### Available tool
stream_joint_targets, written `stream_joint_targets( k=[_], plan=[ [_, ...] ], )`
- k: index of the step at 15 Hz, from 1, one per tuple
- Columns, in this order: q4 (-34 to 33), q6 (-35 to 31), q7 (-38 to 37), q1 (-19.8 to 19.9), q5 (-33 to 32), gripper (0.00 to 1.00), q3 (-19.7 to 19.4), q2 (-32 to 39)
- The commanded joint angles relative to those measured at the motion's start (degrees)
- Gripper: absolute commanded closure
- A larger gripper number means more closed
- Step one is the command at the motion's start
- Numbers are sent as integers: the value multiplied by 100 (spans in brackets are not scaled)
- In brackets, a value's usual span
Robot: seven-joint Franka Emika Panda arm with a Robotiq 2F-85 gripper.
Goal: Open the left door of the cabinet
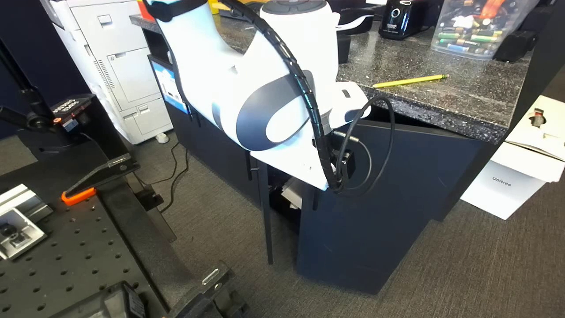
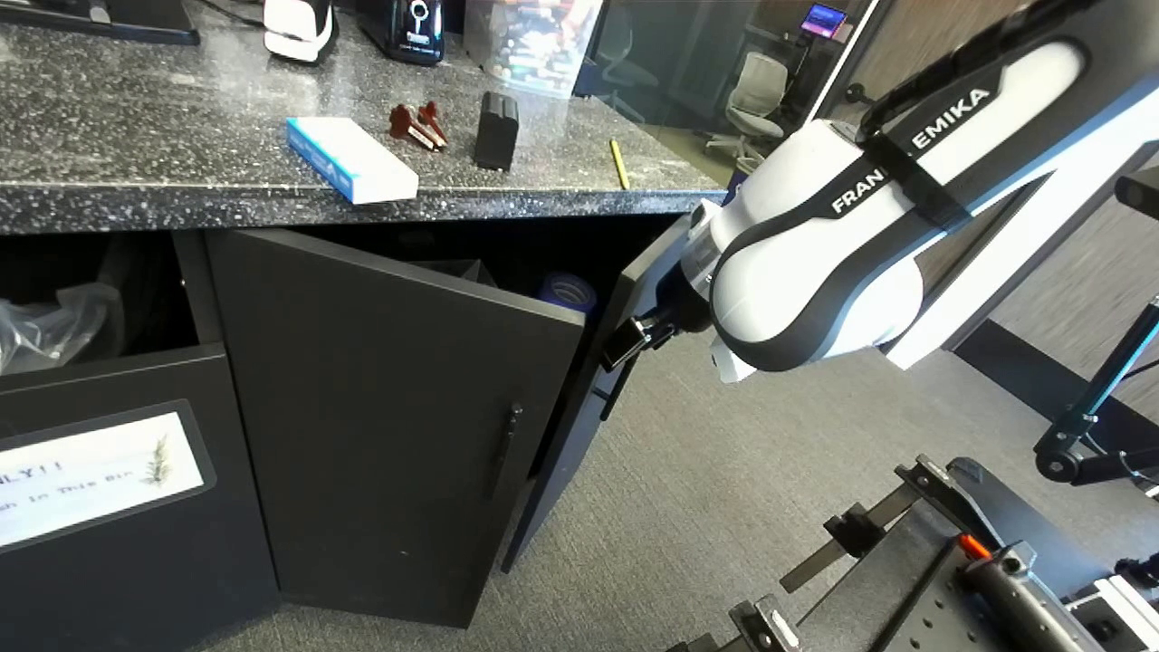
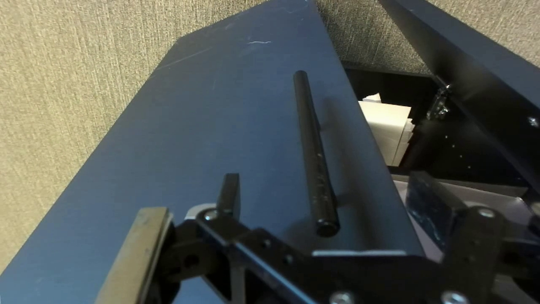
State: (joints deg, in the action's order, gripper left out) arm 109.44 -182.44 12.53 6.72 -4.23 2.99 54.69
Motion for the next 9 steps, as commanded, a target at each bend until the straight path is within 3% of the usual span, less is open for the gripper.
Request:
stream_joint_targets(
  k=[1,5,9],
  plan=[
    [1218,569,392,931,-441,0,1174,-1169],
    [1804,1523,983,2112,-157,0,2742,-1869],
    [2119,3266,1682,2951,1270,0,4374,-2723]
  ],
)
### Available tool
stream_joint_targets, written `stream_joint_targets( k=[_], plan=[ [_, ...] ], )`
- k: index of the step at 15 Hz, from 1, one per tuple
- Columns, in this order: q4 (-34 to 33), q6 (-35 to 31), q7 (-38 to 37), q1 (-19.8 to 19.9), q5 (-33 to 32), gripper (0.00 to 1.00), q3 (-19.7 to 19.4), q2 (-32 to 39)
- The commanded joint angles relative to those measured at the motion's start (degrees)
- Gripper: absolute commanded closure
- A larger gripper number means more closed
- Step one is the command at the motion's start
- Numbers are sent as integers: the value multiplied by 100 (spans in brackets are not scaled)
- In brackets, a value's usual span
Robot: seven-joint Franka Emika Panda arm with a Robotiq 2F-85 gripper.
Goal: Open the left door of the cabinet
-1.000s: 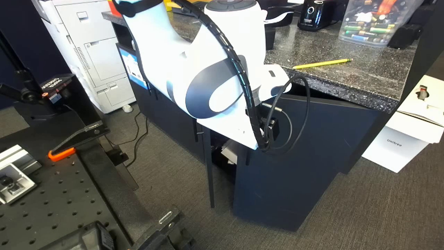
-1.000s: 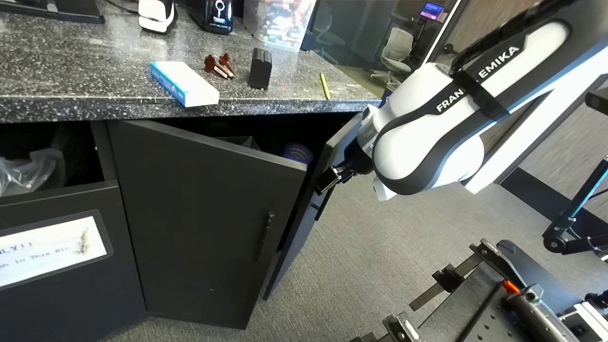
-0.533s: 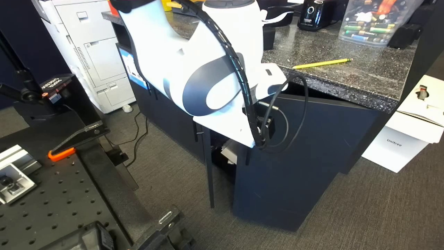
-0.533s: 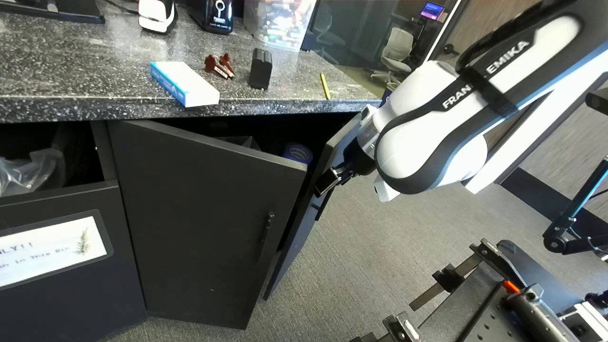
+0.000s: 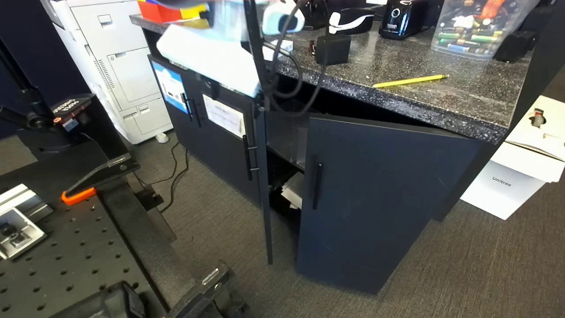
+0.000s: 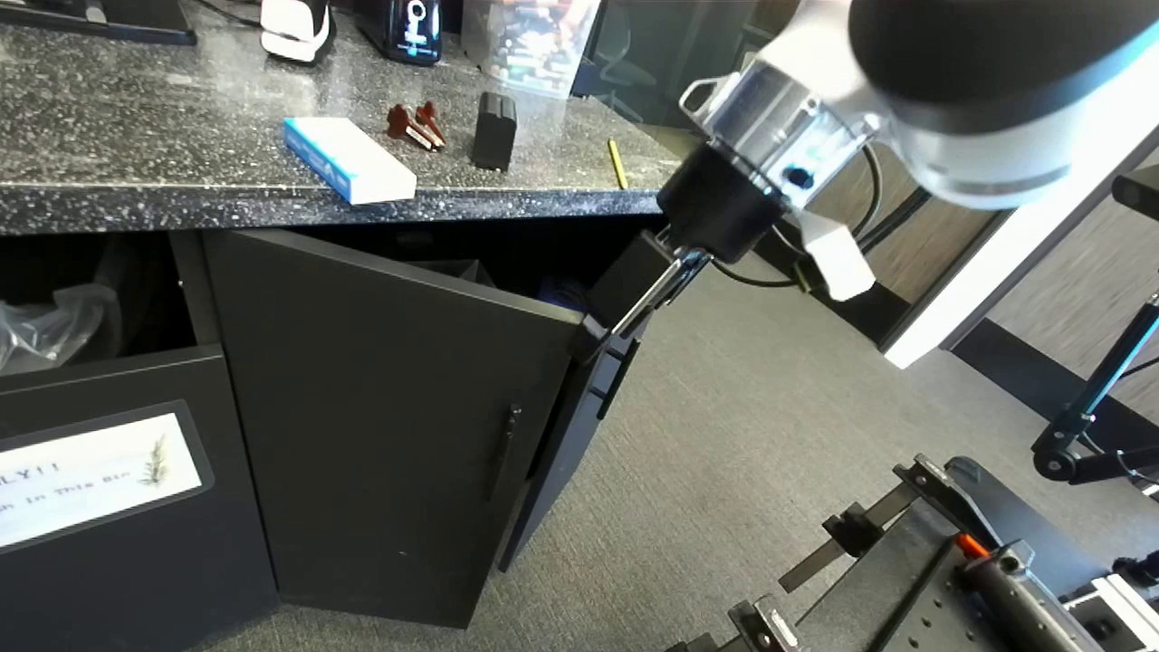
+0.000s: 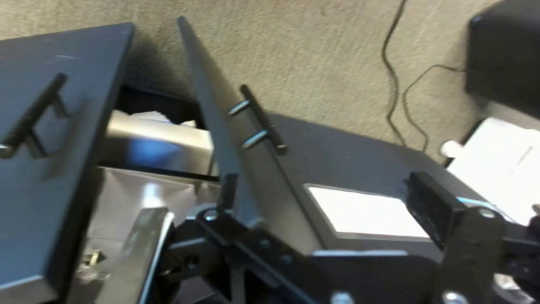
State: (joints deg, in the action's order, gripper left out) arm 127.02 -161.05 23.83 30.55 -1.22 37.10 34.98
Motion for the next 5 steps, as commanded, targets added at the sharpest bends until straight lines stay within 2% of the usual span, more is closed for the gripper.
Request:
stream_joint_targets(
  k=[1,2,3,5],
  plan=[
    [436,1572,651,644,1400,0,1225,-1006],
    [128,944,606,23,1185,0,467,-571],
    [158,1113,659,-5,1400,0,554,-773],
    [159,1085,661,-264,1466,0,313,-868]
  ],
)
